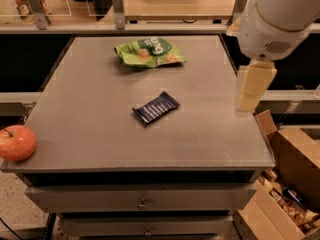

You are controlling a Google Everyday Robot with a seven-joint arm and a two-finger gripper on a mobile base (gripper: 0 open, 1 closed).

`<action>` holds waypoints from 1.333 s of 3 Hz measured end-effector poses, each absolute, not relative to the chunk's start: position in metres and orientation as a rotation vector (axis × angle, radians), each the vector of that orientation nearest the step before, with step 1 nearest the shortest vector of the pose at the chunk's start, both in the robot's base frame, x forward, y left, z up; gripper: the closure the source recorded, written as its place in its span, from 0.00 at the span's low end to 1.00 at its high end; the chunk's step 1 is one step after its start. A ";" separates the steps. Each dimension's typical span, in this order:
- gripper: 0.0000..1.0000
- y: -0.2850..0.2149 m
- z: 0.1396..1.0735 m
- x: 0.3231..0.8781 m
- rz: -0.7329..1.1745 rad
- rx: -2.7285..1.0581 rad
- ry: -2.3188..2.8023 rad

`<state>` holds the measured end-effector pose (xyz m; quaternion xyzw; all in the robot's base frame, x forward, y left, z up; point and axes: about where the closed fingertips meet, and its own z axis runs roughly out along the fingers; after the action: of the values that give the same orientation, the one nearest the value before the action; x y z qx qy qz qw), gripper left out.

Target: Move rxbar blueberry near green rice chip bag

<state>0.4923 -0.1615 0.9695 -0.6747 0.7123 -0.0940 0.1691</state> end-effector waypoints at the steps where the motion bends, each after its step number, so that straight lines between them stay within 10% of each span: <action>1: 0.00 -0.130 0.953 0.521 -0.364 -2.046 1.896; 4: 0.00 -0.053 0.888 0.553 -0.405 -2.524 1.501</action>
Offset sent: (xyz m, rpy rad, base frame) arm 0.0704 0.0863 -0.0840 -0.2896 -0.0578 0.3898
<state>0.5527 -0.0531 0.8883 -0.8482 0.5043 -0.1360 0.0884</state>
